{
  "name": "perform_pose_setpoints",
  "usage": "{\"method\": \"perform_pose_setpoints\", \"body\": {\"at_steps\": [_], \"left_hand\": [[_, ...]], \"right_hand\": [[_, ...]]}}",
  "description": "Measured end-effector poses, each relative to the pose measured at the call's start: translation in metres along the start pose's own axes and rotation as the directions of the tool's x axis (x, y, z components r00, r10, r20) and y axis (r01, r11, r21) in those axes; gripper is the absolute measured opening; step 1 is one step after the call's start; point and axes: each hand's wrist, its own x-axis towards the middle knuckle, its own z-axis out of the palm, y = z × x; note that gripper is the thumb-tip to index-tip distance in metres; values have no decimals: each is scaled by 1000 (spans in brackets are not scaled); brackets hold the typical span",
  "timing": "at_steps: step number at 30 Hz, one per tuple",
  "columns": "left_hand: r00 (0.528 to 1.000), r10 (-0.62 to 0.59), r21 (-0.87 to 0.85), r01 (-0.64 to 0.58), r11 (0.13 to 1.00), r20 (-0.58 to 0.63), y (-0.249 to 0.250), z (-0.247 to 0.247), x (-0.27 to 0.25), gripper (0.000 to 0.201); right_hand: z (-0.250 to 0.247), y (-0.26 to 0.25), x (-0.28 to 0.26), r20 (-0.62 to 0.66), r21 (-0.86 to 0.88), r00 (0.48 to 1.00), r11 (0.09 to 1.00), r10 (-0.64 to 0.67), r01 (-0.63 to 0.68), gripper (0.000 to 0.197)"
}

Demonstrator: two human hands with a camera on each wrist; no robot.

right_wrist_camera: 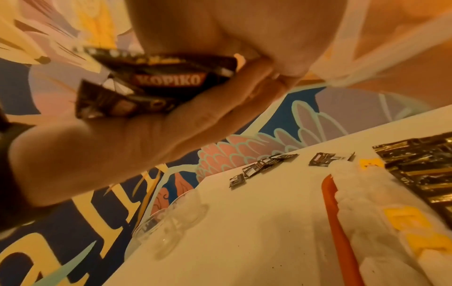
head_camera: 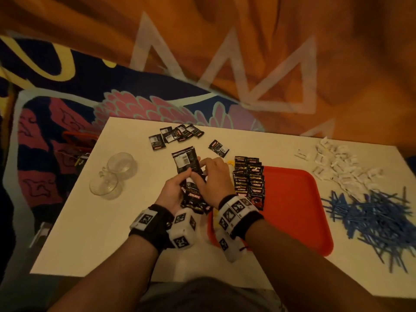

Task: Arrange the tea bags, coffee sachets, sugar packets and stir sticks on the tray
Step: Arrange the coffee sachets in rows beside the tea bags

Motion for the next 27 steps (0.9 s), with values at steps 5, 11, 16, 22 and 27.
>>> {"method": "perform_pose_setpoints", "body": {"at_steps": [5,11,16,22,27], "left_hand": [[1000,-15,18,15,1000,-22,-2,9,-2,35],[987,17,89,-2,996,-159,-2,17,-2,28],[965,20,245,46,968,-263,3,17,2,32],[974,-21,237,77,969,-227,0,25,-1,20],[959,-47,134,88,987,-281,1,20,5,24]], "right_hand": [[-11,5,-2,-97,149,978,975,183,-167,42],[-15,10,-8,-163,269,964,950,209,-160,37],[-15,9,-13,-46,300,982,941,181,-160,41],[-31,19,-12,-29,305,958,916,284,-262,30],[-49,13,-11,-299,425,933,903,202,-59,13]]}}
